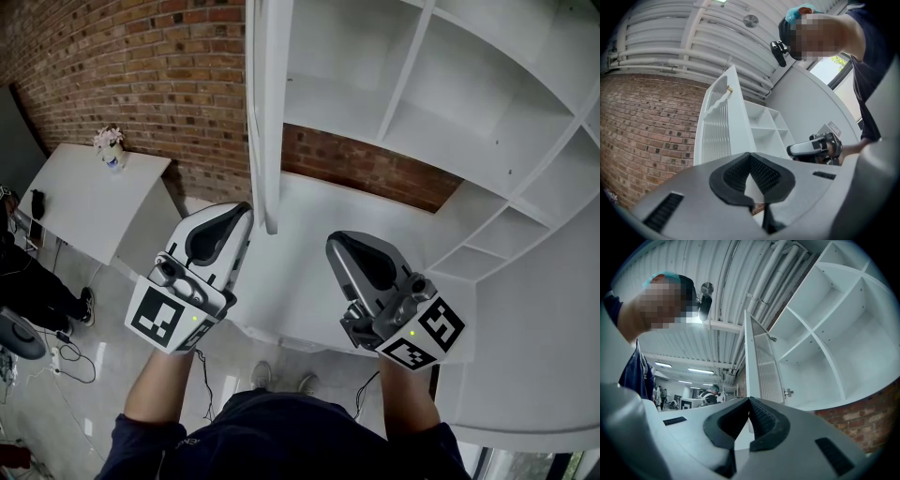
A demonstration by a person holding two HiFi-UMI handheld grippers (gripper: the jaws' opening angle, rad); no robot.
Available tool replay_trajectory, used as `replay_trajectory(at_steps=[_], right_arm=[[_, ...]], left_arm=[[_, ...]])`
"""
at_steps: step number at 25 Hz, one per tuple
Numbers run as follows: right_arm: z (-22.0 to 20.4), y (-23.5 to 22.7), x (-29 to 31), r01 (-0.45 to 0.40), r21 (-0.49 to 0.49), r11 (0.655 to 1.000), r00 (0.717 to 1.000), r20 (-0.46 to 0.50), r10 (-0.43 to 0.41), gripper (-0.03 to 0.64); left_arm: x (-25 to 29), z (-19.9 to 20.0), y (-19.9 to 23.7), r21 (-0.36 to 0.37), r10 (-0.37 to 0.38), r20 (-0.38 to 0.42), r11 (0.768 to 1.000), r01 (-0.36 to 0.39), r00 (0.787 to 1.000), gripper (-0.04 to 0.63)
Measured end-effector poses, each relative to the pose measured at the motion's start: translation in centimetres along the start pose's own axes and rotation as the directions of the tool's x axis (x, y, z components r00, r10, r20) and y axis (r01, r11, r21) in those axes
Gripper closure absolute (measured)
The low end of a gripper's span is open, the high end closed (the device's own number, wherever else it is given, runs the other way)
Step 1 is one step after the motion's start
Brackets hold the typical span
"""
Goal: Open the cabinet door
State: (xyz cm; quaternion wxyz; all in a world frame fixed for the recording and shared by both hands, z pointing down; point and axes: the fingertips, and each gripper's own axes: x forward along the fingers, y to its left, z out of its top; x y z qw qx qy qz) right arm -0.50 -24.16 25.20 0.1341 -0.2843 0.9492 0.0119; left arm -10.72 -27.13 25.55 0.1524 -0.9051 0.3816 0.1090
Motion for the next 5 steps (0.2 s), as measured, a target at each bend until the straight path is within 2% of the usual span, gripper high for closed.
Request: replay_trajectory(at_steps=[5], right_arm=[[-0.08,-0.17,0.26,-0.001,-0.001,1.000,1.000,0.000,0.001,0.591]], left_arm=[[0.08,-0.43,0.11,-0.003,-0.004,-0.004,1.000,0.004,1.000,0.588]])
